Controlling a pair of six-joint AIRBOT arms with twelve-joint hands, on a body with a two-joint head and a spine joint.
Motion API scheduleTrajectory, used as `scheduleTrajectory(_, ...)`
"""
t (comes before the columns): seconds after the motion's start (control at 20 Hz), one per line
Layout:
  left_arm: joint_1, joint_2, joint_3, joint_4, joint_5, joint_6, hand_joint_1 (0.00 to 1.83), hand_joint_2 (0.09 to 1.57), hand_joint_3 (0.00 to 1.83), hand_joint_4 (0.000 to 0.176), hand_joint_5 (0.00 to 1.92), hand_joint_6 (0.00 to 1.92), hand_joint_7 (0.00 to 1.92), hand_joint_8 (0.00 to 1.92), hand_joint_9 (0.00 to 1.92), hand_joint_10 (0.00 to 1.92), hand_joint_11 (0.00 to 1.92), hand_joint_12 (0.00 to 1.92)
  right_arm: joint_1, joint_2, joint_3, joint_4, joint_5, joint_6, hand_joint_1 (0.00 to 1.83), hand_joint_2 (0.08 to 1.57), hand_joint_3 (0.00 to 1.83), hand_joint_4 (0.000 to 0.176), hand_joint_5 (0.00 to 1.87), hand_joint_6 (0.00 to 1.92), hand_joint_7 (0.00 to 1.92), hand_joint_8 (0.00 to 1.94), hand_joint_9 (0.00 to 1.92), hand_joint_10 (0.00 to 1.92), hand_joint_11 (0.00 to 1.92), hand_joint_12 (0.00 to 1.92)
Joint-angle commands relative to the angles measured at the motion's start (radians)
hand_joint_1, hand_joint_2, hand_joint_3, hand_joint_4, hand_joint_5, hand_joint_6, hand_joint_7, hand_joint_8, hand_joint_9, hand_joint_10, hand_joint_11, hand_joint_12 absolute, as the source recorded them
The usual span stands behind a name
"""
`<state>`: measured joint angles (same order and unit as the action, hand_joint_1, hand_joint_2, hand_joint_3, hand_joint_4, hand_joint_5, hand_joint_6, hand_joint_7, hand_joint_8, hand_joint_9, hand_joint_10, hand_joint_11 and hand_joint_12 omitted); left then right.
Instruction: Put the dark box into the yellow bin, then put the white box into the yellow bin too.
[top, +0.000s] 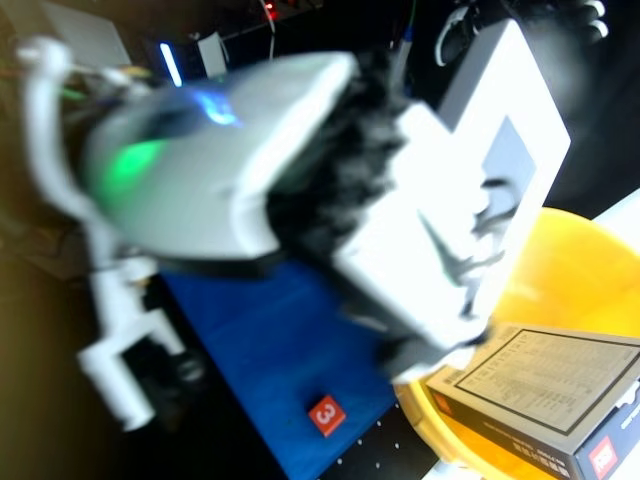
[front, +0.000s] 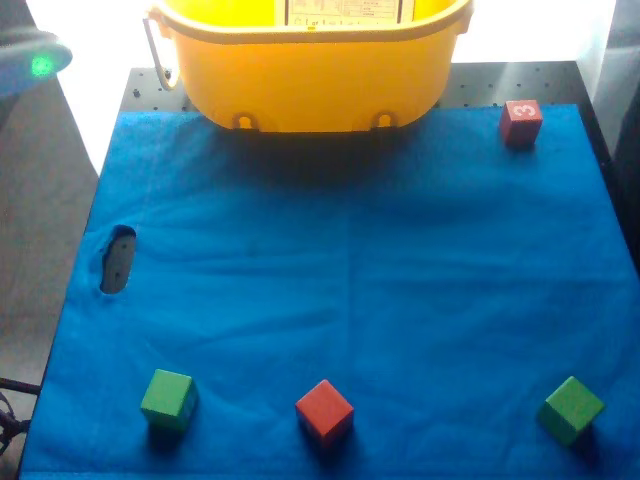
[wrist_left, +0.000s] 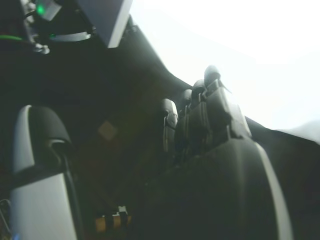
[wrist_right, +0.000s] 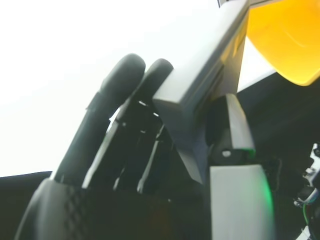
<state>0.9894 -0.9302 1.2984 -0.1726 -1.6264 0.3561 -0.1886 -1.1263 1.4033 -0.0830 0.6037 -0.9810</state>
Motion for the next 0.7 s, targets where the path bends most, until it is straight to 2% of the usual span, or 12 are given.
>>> scheduleTrajectory(0.0, -0.011, -0.005, 0.003, -0.017, -0.105, -0.004, 1.06, 0.86, 0.0, 0.031, 0.25, 0.01, 0.1, 0.01, 0.15, 0.01, 0.14, 0.02, 0.018, -0.005, 0.017, 0.017, 0.115, -0.005, 1.29, 1.04, 0.0, 0.0, 1.06, 0.65, 1.27, 0.68, 1.38, 0.33, 1.05, 1.17)
scheduleTrajectory(0.1, -0.017, -0.015, 0.009, -0.016, -0.105, -0.004, 0.98, 0.89, 0.0, 0.028, 0.26, 0.01, 0.12, 0.01, 0.13, 0.0, 0.14, 0.02, 0.018, -0.046, 0.068, 0.017, 0.116, -0.005, 1.29, 1.04, 0.0, 0.0, 1.12, 0.51, 1.22, 0.79, 1.37, 0.49, 1.06, 1.26)
scheduleTrajectory(0.15, -0.022, -0.021, 0.012, -0.009, -0.105, -0.006, 0.98, 0.91, 0.01, 0.025, 0.26, 0.01, 0.11, 0.0, 0.12, 0.0, 0.13, 0.02, 0.018, -0.062, 0.09, 0.022, 0.116, -0.005, 1.29, 1.05, 0.0, 0.0, 1.1, 0.55, 1.2, 0.83, 1.31, 0.56, 1.01, 1.28)
scheduleTrajectory(0.2, -0.025, -0.021, 0.011, -0.005, -0.105, -0.007, 1.0, 0.9, 0.01, 0.029, 0.27, 0.01, 0.09, 0.0, 0.11, 0.0, 0.12, 0.01, 0.018, -0.062, 0.092, 0.029, 0.116, -0.005, 1.28, 1.07, 0.0, 0.0, 0.97, 0.8, 1.21, 0.77, 1.28, 0.67, 1.0, 1.39)
scheduleTrajectory(0.25, -0.026, -0.02, 0.01, -0.005, -0.105, -0.008, 0.99, 0.9, 0.0, 0.032, 0.26, 0.0, 0.07, 0.0, 0.1, 0.0, 0.11, 0.01, 0.018, -0.056, 0.09, 0.032, 0.116, -0.003, 1.21, 0.98, 0.0, 0.0, 0.76, 0.28, 1.05, 0.28, 1.16, 0.49, 0.82, 1.28)
scheduleTrajectory(0.3, -0.026, -0.02, 0.01, -0.005, -0.105, -0.008, 0.95, 0.91, 0.01, 0.027, 0.25, 0.0, 0.07, 0.0, 0.1, 0.0, 0.11, 0.0, 0.018, -0.056, 0.09, 0.032, 0.116, -0.003, 1.09, 0.9, 0.0, 0.06, 0.57, 0.07, 0.8, 0.06, 0.91, 0.17, 0.54, 0.9)
scheduleTrajectory(0.35, -0.026, -0.02, 0.01, -0.005, -0.105, -0.008, 0.96, 0.89, 0.0, 0.036, 0.26, 0.0, 0.09, 0.01, 0.1, 0.0, 0.09, 0.0, 0.018, -0.056, 0.09, 0.032, 0.116, -0.003, 0.99, 0.83, 0.0, 0.146, 0.43, 0.02, 0.63, 0.02, 0.7, 0.04, 0.46, 0.53)
scheduleTrajectory(0.4, -0.026, -0.02, 0.01, -0.005, -0.105, -0.009, 0.98, 0.89, 0.0, 0.032, 0.27, 0.01, 0.09, 0.01, 0.1, 0.0, 0.09, 0.0, 0.017, -0.049, 0.089, 0.032, 0.115, 0.005, 0.98, 0.81, 0.0, 0.17, 0.38, 0.0, 0.53, 0.0, 0.6, 0.01, 0.43, 0.32)
scheduleTrajectory(0.45, -0.026, -0.022, 0.011, -0.005, -0.105, -0.009, 0.99, 0.89, 0.0, 0.033, 0.27, 0.01, 0.11, 0.01, 0.12, 0.01, 0.13, 0.02, 0.011, -0.04, 0.087, 0.035, 0.115, 0.014, 0.97, 0.84, 0.0, 0.175, 0.32, 0.0, 0.46, 0.0, 0.51, 0.0, 0.37, 0.21)
scheduleTrajectory(0.5, -0.026, -0.024, 0.01, -0.005, -0.105, -0.009, 0.96, 0.9, 0.0, 0.035, 0.24, 0.0, 0.1, 0.01, 0.12, 0.01, 0.14, 0.02, 0.008, -0.035, 0.085, 0.043, 0.115, 0.014, 0.95, 0.85, 0.0, 0.162, 0.29, 0.0, 0.44, 0.0, 0.48, 0.0, 0.34, 0.18)
scheduleTrajectory(0.55, -0.026, -0.026, 0.01, -0.006, -0.105, -0.009, 0.98, 0.89, 0.0, 0.04, 0.25, 0.0, 0.12, 0.01, 0.13, 0.01, 0.15, 0.02, 0.007, -0.032, 0.084, 0.046, 0.115, 0.014, 0.93, 0.85, 0.0, 0.166, 0.28, 0.0, 0.43, 0.0, 0.47, 0.0, 0.34, 0.17)
scheduleTrajectory(0.65, -0.026, -0.029, 0.011, -0.005, -0.105, -0.009, 0.95, 0.92, 0.01, 0.034, 0.21, 0.0, 0.13, 0.01, 0.12, 0.0, 0.14, 0.02, 0.006, -0.031, 0.084, 0.048, 0.115, 0.014, 0.96, 0.85, 0.0, 0.147, 0.27, 0.0, 0.42, 0.0, 0.45, 0.0, 0.32, 0.16)
